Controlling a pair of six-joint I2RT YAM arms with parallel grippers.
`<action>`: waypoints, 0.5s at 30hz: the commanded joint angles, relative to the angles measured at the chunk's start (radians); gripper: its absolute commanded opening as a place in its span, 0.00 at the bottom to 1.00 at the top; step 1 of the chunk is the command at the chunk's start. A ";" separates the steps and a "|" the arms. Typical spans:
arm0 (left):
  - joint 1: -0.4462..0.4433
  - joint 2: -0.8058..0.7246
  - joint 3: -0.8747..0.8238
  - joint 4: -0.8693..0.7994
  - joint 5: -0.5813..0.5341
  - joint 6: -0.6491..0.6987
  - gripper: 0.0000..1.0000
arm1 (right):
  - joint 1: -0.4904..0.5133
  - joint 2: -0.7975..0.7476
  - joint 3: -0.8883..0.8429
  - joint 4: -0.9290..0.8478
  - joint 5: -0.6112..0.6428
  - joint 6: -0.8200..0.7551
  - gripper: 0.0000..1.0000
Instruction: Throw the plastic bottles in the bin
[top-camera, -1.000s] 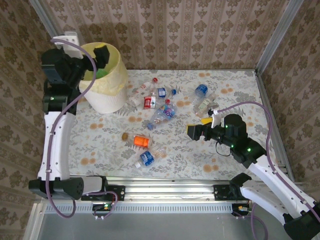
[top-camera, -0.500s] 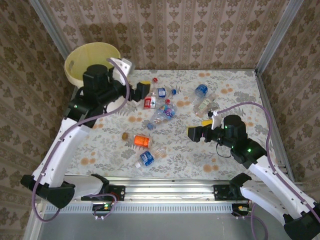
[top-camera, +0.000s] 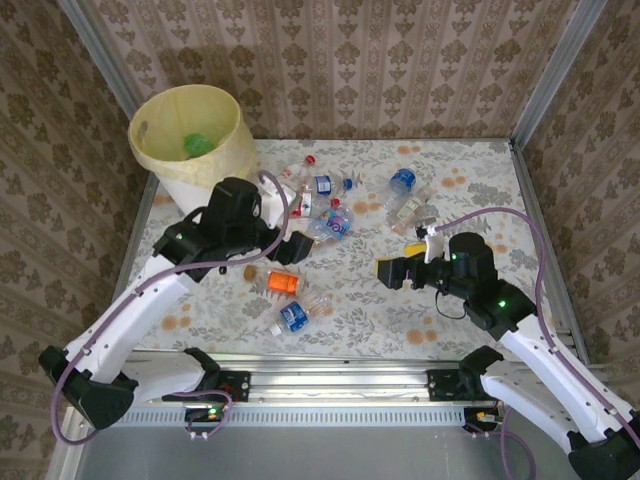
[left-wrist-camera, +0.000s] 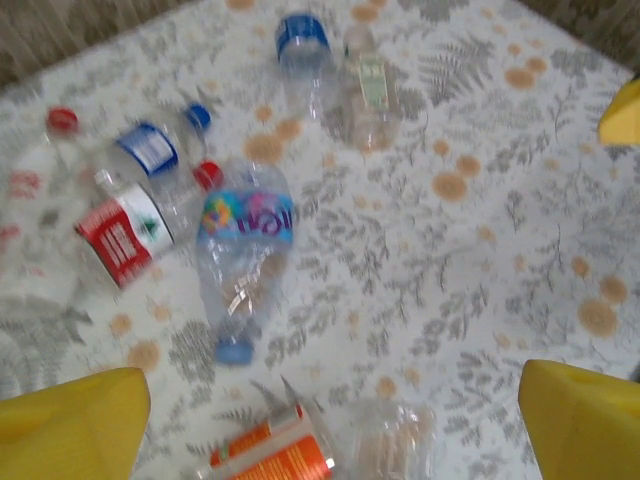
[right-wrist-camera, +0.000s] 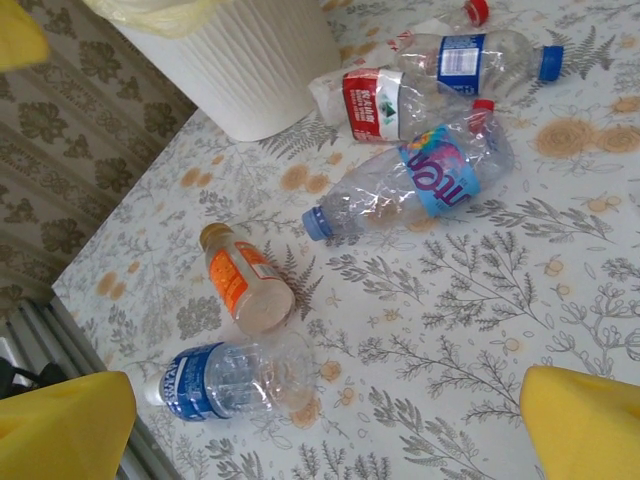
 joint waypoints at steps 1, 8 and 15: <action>-0.029 -0.030 -0.058 -0.048 0.008 -0.053 0.90 | 0.006 -0.028 0.013 -0.009 -0.062 -0.038 1.00; -0.082 -0.033 -0.157 -0.070 0.055 -0.113 0.88 | 0.007 -0.023 0.047 -0.064 -0.125 -0.068 1.00; -0.173 0.031 -0.190 -0.141 0.030 -0.161 0.87 | 0.007 -0.023 0.051 -0.082 -0.129 -0.062 1.00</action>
